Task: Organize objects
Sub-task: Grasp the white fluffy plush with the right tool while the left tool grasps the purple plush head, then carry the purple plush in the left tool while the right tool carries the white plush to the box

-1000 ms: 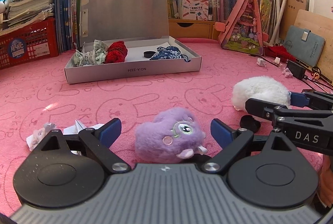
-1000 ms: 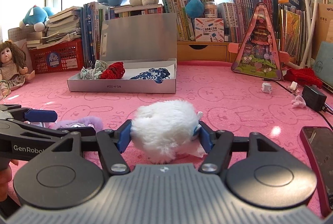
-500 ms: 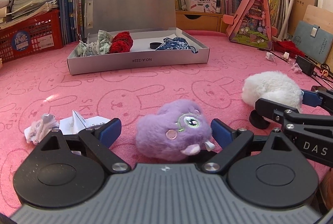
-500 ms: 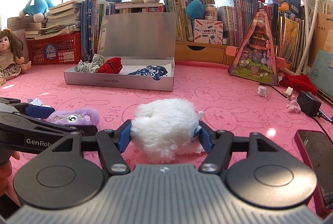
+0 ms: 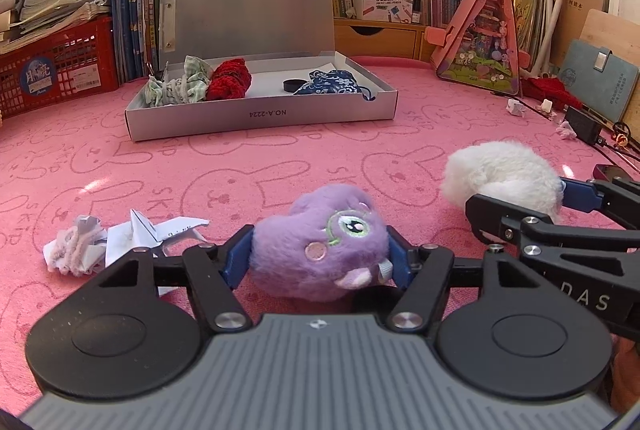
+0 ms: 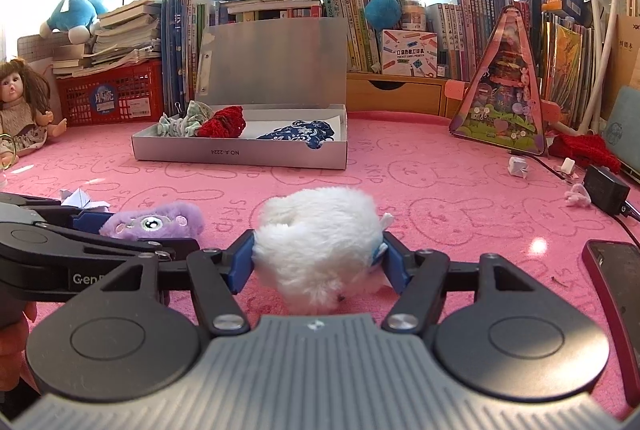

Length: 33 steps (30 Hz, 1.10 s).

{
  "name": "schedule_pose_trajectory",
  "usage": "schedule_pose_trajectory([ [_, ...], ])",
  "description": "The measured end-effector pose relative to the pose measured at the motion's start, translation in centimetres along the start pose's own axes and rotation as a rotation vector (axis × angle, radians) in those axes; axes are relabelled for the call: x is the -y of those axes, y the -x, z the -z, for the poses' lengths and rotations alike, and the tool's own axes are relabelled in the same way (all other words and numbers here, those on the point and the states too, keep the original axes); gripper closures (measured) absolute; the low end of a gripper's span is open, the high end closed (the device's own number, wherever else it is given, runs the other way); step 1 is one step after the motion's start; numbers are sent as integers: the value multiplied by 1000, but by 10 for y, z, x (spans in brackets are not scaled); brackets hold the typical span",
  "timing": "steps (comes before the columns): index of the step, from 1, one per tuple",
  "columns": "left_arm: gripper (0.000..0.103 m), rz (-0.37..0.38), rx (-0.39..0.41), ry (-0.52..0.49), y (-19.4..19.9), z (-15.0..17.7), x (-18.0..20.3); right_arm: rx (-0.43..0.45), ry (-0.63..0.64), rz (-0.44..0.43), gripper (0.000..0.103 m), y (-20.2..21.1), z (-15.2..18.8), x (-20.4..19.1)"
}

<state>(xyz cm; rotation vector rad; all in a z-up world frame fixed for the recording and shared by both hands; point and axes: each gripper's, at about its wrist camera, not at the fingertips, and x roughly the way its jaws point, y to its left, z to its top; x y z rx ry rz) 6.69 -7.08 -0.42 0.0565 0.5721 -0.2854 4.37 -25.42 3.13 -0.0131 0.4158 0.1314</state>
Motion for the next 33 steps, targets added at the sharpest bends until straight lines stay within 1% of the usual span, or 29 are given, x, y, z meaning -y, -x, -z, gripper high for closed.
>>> schedule_pose_trajectory([
  [10, 32, -21, 24, 3, 9, -8, -3, 11, -45, -37, 35, -2, -6, 1],
  [18, 32, -41, 14, 37, 9, -16, -11, 21, -48, -56, 35, -6, -14, -3],
  [22, 32, -35, 29, 51, 11, -26, -18, 28, -52, -62, 35, -10, -22, -4],
  [27, 32, -57, 68, 35, 13, -43, -23, 32, -78, -84, 35, -17, -34, -2],
  [33, 32, -71, 91, 59, 14, -66, -43, 22, -127, -107, 36, -31, -54, 8],
])
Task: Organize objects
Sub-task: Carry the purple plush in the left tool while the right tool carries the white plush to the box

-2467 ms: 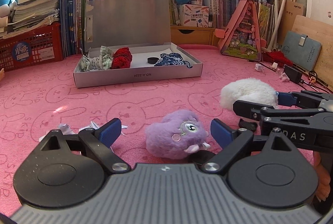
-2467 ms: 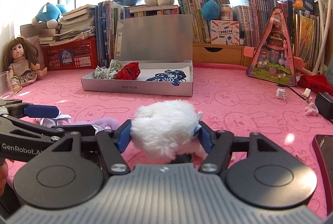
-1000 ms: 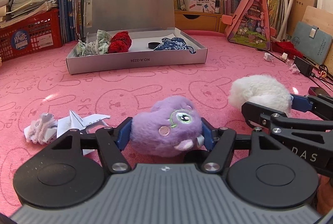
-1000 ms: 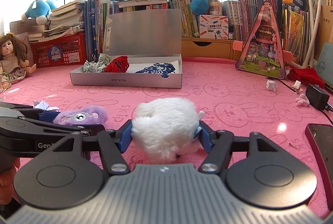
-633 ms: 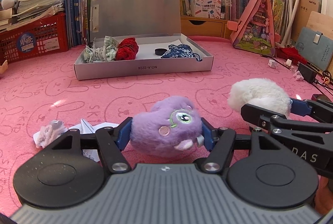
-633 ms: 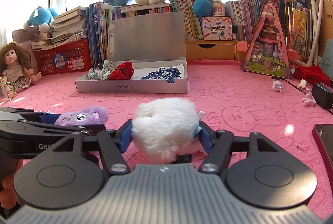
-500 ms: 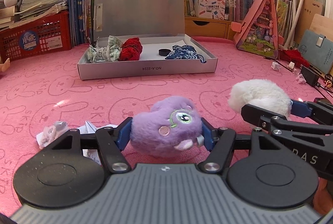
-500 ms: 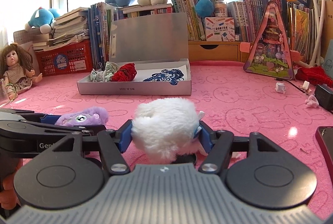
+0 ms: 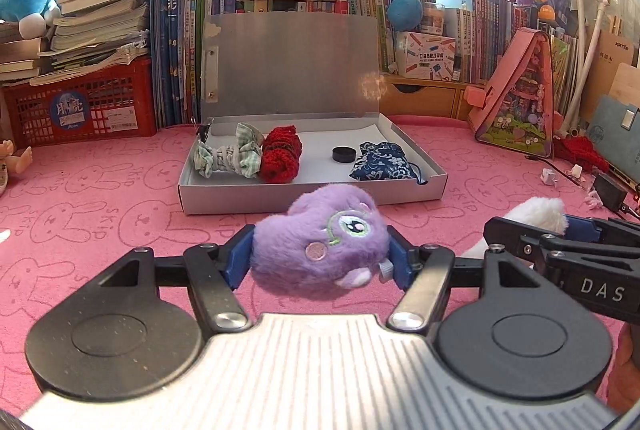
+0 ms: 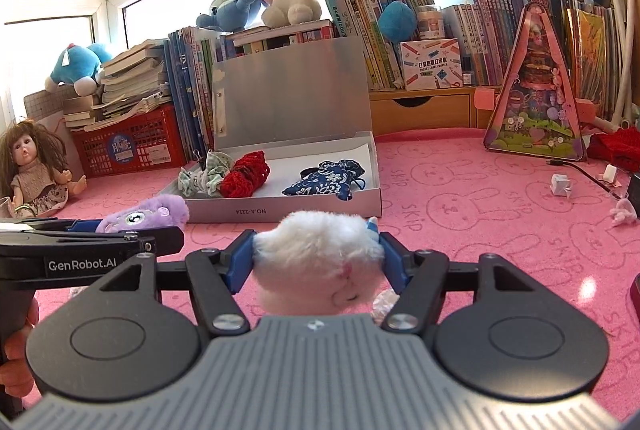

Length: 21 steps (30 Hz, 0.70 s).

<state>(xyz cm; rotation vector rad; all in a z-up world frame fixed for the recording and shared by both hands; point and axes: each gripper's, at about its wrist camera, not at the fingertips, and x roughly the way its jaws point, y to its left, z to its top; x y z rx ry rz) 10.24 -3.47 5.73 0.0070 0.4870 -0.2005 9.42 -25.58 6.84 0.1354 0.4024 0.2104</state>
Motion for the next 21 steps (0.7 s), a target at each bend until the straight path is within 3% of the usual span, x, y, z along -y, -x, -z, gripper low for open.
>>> schedule_pose_trajectory([
  [12, 32, -69, 47, 45, -23, -54, -49, -27, -98, -36, 36, -37, -53, 26],
  [21, 32, -114, 84, 33, -66, -102, -72, -27, -137, -43, 35, -79, -106, 49],
])
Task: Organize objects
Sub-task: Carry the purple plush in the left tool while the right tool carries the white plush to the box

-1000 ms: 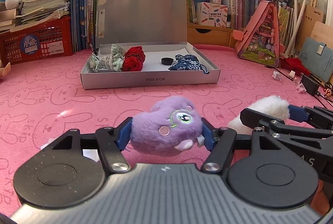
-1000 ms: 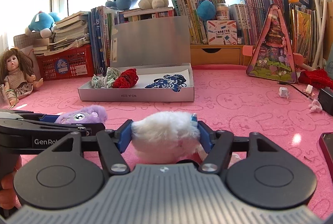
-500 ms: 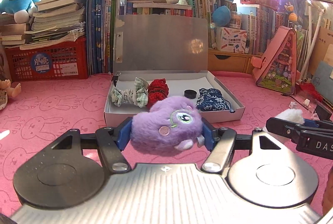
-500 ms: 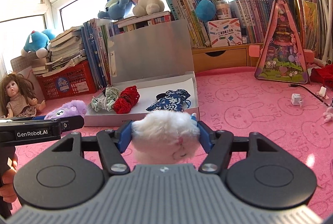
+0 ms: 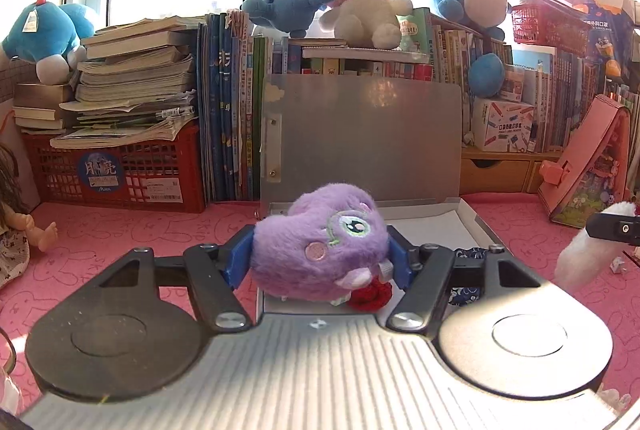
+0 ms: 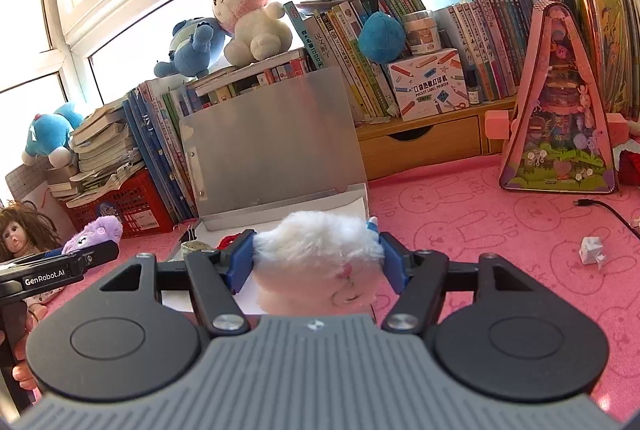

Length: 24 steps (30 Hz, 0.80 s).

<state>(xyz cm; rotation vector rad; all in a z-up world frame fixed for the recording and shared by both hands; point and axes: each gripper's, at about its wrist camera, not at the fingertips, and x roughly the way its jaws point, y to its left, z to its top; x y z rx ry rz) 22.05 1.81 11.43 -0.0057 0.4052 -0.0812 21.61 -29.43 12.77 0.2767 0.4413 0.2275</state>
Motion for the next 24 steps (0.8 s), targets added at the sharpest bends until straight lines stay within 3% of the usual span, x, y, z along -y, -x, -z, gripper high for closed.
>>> schedule_pose_trajectory([
  [10, 32, -8, -55, 6, -75, -28, -6, -35, -66, 22, 36, -67, -41, 13],
  [17, 32, -29, -103, 18, -123, -18, -8, -75, -114, 59, 36, -116, -43, 13],
  [24, 32, -17, -132, -22, -157, -8, -9, -106, -69, 62, 36, -156, -42, 2],
])
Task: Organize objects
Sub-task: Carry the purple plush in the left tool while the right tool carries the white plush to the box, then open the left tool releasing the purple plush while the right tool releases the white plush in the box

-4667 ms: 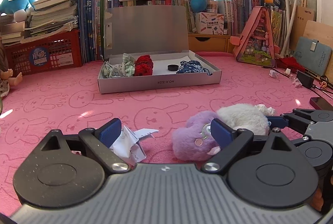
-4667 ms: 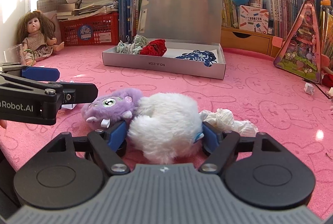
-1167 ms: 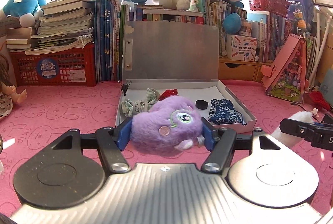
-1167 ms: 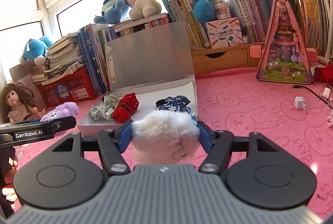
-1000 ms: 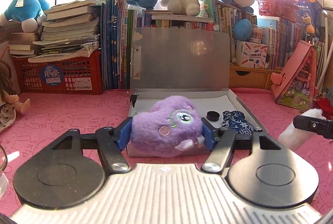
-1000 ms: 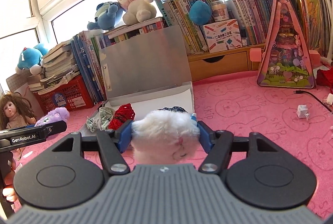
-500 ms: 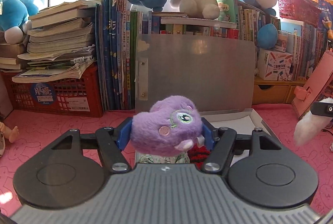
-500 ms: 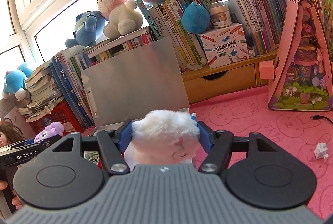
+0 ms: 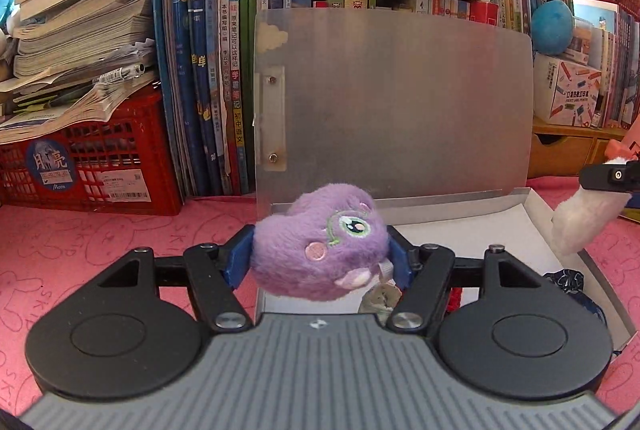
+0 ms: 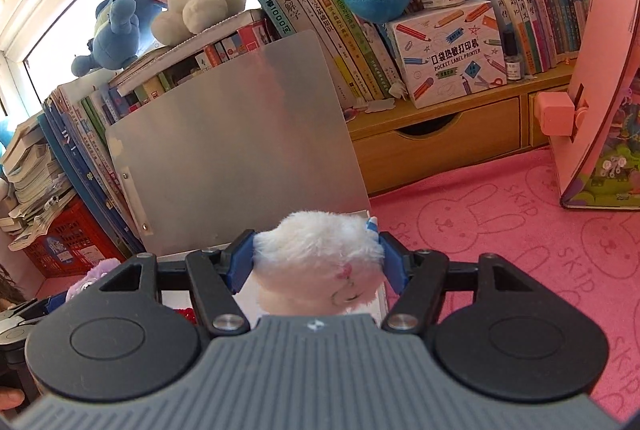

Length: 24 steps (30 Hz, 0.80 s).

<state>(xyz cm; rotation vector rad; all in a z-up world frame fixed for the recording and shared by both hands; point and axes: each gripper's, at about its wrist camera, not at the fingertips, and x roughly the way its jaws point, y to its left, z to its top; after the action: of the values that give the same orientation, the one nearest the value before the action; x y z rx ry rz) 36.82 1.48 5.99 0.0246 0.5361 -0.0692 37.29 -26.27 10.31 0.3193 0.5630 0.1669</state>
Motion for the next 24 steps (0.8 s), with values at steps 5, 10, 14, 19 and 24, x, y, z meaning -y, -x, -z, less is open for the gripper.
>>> schedule_pose_trajectory([
  [5, 32, 1, -15, -19, -20, 4, 0, -15, -19, 1, 36, -27, -1, 1],
  [10, 32, 4, -42, -22, -37, 7, 0, -27, -49, -9, 36, -47, -2, 5],
  [14, 32, 2, -44, -44, -44, 11, 3, -37, -46, -10, 36, -57, 1, 6],
  [19, 31, -3, -40, -76, -45, 14, 7, -61, -53, -7, 34, -66, 9, 10],
  [24, 20, -11, -29, -92, -40, 12, 10, -62, -60, -13, 24, -59, 9, 10],
])
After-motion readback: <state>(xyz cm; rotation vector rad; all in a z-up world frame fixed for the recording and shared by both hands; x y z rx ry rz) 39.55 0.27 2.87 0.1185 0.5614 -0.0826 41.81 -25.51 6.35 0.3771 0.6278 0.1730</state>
